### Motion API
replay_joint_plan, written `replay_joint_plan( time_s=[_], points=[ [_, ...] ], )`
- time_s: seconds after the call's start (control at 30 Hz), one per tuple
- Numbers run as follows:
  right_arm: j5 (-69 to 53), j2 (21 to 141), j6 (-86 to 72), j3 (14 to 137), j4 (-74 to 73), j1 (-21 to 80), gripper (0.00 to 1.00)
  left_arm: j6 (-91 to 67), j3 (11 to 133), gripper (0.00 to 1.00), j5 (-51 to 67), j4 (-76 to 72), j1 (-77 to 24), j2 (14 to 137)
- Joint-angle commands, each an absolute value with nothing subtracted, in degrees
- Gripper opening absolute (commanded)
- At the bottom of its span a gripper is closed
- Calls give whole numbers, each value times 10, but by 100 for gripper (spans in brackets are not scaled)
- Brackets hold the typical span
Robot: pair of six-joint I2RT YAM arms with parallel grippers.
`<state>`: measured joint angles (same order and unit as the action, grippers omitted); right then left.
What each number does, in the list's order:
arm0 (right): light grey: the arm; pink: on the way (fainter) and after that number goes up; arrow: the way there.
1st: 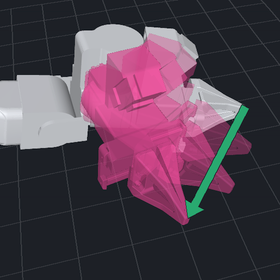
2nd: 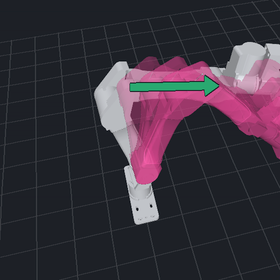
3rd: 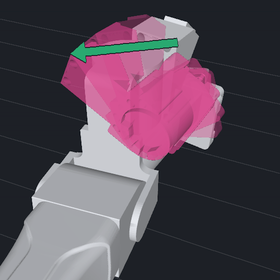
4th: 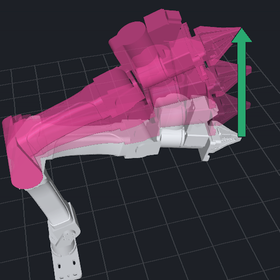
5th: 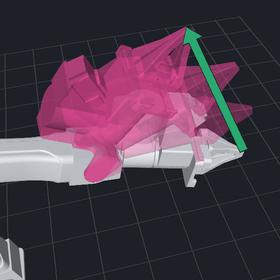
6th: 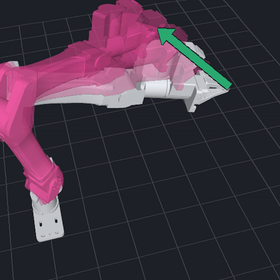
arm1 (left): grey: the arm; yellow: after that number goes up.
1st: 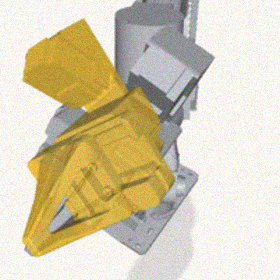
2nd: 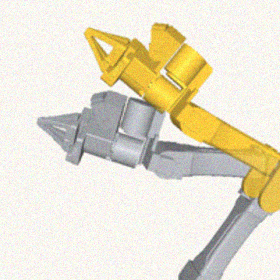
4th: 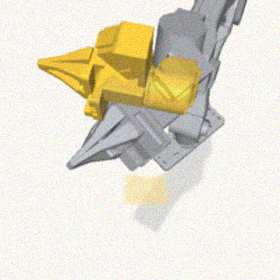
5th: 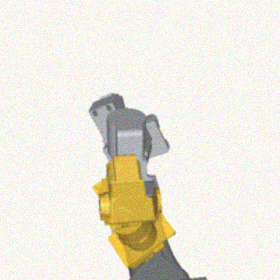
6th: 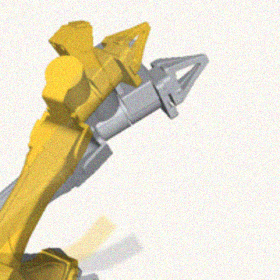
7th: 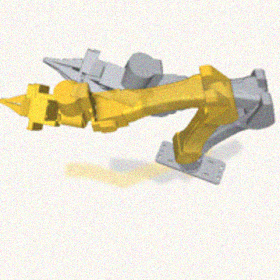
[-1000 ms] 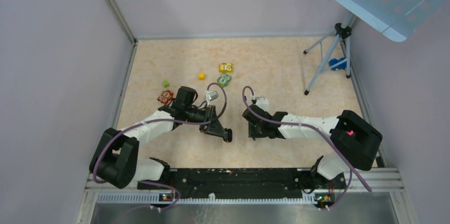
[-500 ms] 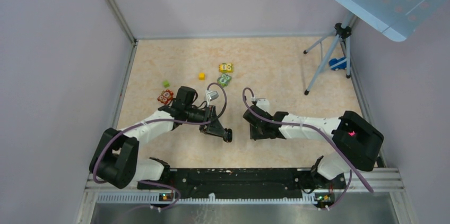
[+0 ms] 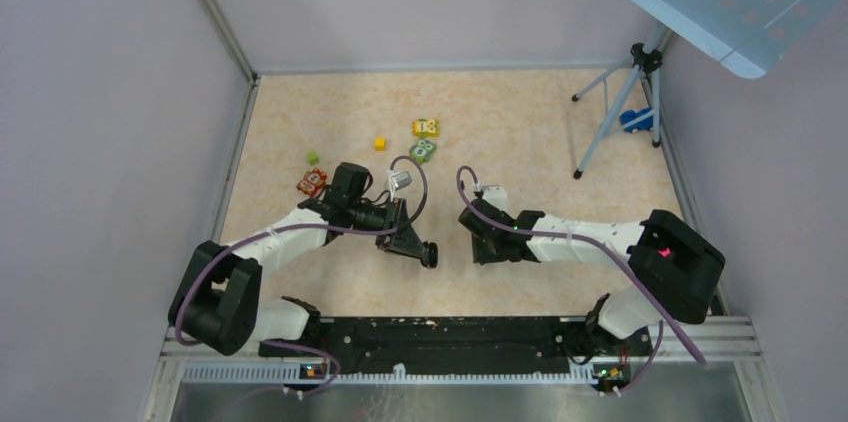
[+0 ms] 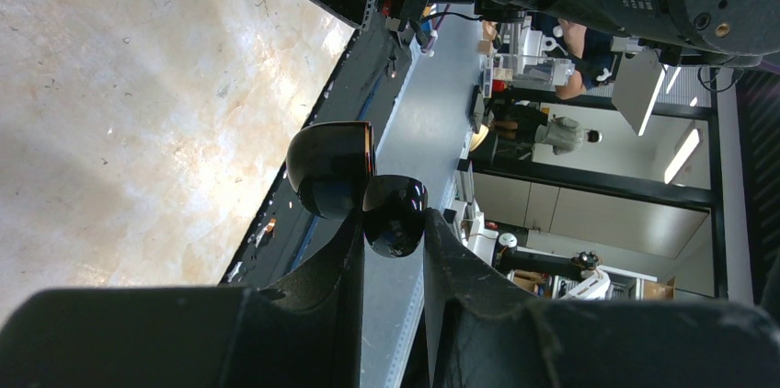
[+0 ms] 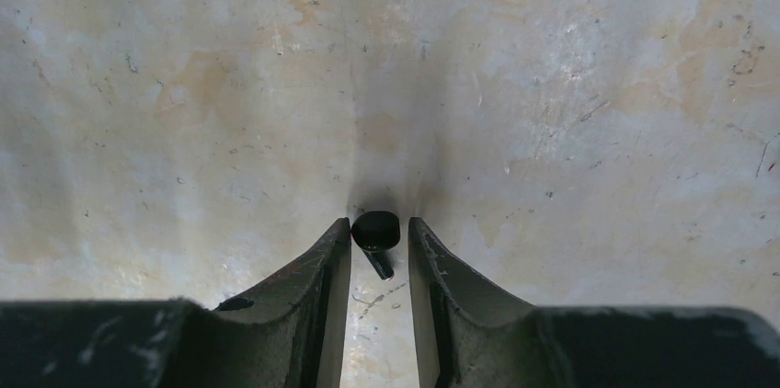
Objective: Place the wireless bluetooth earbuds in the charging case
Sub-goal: Pick up the left earbud from the center of the board.
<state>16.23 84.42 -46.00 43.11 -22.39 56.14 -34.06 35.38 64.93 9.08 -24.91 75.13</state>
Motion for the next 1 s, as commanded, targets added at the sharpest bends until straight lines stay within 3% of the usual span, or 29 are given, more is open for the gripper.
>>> replay_joint_plan(
  time_s=[0.0, 0.43, 0.73, 0.97],
  points=[
    [160, 843, -449, 432, -217, 569, 27, -336, 367, 0, 664, 71, -251, 747],
    [146, 849, -448, 426, -208, 569, 28, -336, 362, 0, 664, 70, -251, 748],
    [154, 830, -446, 426, -214, 569, 6, -334, 362, 0, 666, 69, -251, 752],
    [158, 754, -421, 408, -191, 569, 5, -339, 367, 0, 674, 61, -250, 759]
  ],
)
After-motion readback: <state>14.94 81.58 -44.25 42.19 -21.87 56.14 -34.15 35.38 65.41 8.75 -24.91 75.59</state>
